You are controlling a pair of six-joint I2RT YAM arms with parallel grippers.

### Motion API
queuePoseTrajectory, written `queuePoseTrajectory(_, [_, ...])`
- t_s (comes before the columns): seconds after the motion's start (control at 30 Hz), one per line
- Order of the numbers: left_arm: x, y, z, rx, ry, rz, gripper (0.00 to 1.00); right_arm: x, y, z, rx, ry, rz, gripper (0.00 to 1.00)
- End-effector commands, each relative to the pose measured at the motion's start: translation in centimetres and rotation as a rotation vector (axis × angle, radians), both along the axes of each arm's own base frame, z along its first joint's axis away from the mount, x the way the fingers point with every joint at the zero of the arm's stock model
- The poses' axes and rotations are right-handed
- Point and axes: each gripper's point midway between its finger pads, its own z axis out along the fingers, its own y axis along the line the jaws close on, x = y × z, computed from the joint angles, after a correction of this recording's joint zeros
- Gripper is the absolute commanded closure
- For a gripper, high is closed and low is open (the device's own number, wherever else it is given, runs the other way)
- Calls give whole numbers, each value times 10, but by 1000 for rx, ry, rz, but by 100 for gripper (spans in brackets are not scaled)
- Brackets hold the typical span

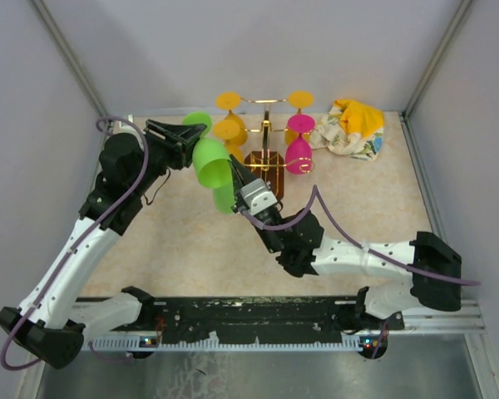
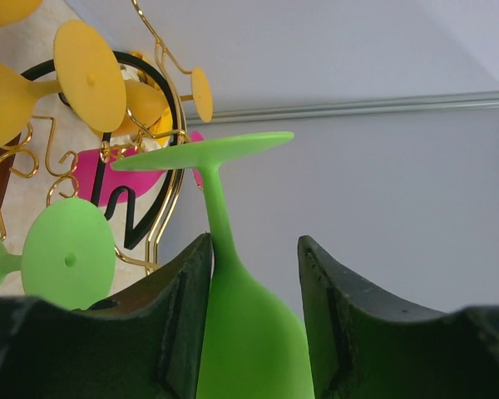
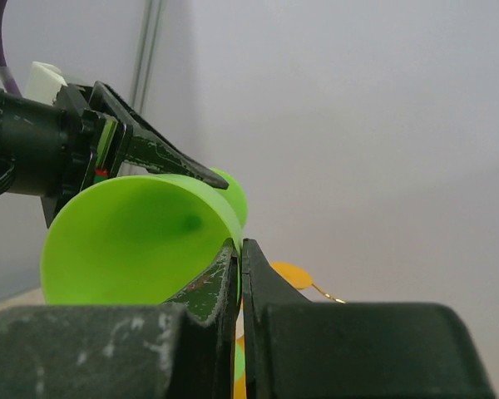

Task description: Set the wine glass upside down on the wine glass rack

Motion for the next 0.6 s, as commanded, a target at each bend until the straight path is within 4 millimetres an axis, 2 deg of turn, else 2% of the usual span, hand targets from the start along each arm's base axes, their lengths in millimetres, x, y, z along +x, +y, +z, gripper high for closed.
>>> queuePoseTrajectory(0.0, [-5, -7, 13, -20, -57, -48, 52, -12, -3, 33, 118, -53, 45, 100])
queuePoseTrajectory(0.33, [-7, -12, 19, -20, -102, -76, 74, -27, -3, 32, 118, -108, 115, 100])
queuePoseTrajectory(0.57, [-7, -10, 19, -20, -129, -67, 94, -26, -10, 27, 108, -88, 106, 99])
